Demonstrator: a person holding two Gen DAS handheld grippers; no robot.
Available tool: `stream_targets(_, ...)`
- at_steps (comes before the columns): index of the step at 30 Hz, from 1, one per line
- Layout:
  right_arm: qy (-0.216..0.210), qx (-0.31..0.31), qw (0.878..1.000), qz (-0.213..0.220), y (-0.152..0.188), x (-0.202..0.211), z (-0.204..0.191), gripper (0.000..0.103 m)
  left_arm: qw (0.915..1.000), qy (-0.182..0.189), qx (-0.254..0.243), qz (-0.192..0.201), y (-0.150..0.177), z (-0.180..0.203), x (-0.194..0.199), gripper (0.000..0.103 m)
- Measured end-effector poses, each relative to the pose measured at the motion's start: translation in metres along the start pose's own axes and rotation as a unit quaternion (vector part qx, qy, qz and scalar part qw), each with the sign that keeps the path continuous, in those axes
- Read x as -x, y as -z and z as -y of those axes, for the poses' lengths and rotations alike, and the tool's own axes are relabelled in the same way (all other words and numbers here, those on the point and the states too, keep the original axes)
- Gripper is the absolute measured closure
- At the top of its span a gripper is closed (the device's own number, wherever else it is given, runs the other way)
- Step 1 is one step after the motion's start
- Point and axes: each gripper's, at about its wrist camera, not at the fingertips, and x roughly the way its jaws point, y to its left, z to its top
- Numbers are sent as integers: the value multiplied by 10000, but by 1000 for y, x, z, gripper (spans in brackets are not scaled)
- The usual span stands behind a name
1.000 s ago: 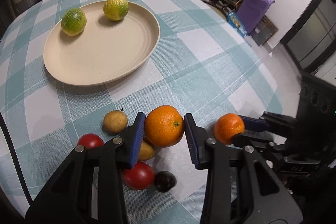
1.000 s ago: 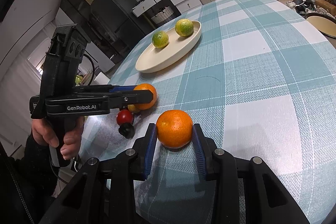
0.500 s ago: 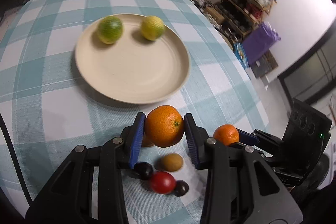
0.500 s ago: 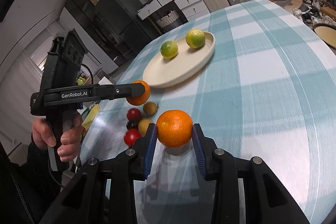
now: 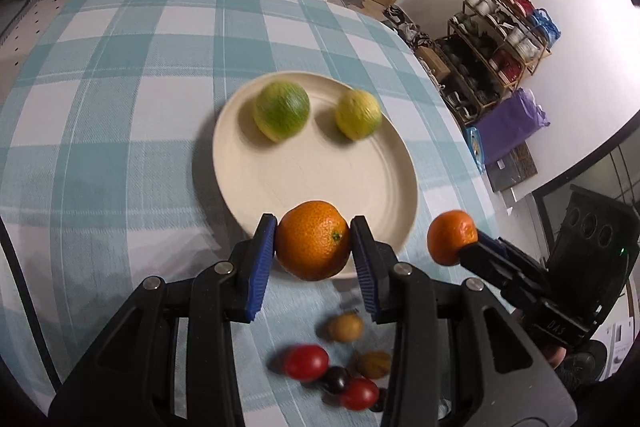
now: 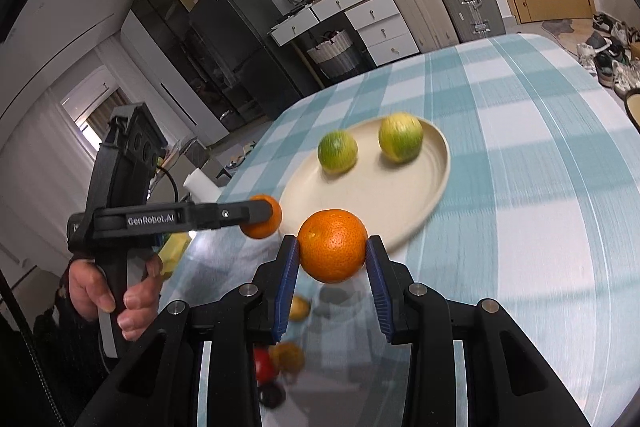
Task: Organize fruits
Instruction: 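Carry both oranges onto the cream plate and open both tools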
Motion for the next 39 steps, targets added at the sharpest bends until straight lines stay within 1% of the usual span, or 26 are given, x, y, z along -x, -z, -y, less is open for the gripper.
stream_targets(5,-26,-7,10000,-29,-24,-21,1,68,9999,-39,141,41,-19,-13,-9,68)
stream_targets(11,-6,-108,9998,-174,-45,-51,7,68,9996,-71,267,42,-38,-28,-24,68)
stream_targets(17,78,-187,9991,-385,-59,-80,13,68,9994,-62,336,1,-45,-37,-38,68)
stream_targets(22,88,-248,9987,-443,-68,-97,17,69,9993,-26,373,-45,-49,-42,-49,68)
stream_targets(25,210,-179,9982,-525,-69,-105,16,68,9993,5,360,-54,-52,-42,-55,68)
stream_targets(26,203,-175,9983,-526,-69,-107,16,68,9994,11,331,-42,-53,-41,-56,68)
stream_targets(29,186,-217,9985,-468,-68,-106,19,68,9990,-134,396,161,-57,-41,-54,68)
stream_targets(30,175,-239,9986,-428,-68,-104,18,68,9987,-98,448,203,-59,-42,-52,68)
stream_targets(32,149,-214,9990,-370,-68,-100,17,68,9987,6,474,190,-61,-41,-50,62)
stream_targets(33,177,-199,9990,-365,-68,-98,16,68,9988,29,459,188,-62,-40,-48,57)
stream_targets(34,186,-210,9990,-358,-68,-97,16,68,9989,23,428,209,-61,-38,-46,56)
stream_targets(39,168,-232,9992,-287,-66,-89,13,68,9989,-106,350,278,-55,-32,-35,55)
